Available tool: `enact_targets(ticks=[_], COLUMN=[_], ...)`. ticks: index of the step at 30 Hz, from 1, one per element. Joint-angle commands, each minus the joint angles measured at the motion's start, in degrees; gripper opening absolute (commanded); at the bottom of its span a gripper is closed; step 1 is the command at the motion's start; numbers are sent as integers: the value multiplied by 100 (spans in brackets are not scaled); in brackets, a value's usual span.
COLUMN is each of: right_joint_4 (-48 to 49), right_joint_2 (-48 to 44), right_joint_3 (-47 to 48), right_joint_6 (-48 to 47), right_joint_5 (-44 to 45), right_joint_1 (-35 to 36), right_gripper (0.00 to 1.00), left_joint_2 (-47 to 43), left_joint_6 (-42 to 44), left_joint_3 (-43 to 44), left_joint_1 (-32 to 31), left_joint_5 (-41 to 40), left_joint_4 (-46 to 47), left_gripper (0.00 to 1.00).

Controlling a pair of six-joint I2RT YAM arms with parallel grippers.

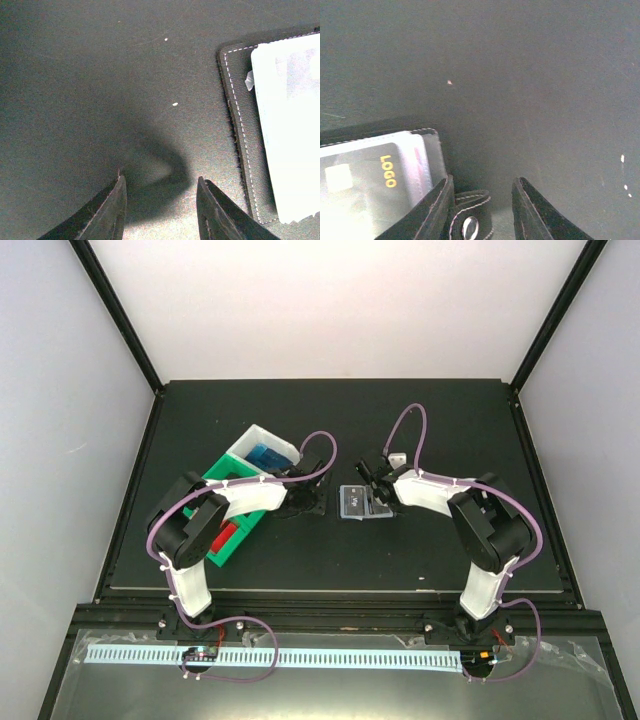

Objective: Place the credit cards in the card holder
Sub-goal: Close the card holder at the center of the board.

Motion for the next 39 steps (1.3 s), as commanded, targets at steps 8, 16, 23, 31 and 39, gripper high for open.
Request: enact_targets(ticks=[8, 16, 23, 31, 39], right_joint_4=[-418, 78, 304, 555, 1419], right_joint_2=[67, -361, -1126, -1498, -1415], right_joint_3=[124, -69, -132, -138, -279], right_joint_6=[175, -149, -298, -333, -91], right_joint_5=[603, -207, -1262, -2489, -4257], right_joint_1=[13, 13, 13, 6, 0], right_gripper=[32, 1, 1, 1, 1], left_joint_2=[281, -194, -450, -303, -83], left_joint_6=[26, -20, -86, -162, -215], left_joint_3=[-332, -599, -811, -795, -697], left_joint_1=[68, 65, 67, 69, 66], left_joint_5=[64, 114, 222, 343, 431], left_joint_4=[-627, -254, 108, 210, 254], left_gripper=[41, 40, 40, 40, 30])
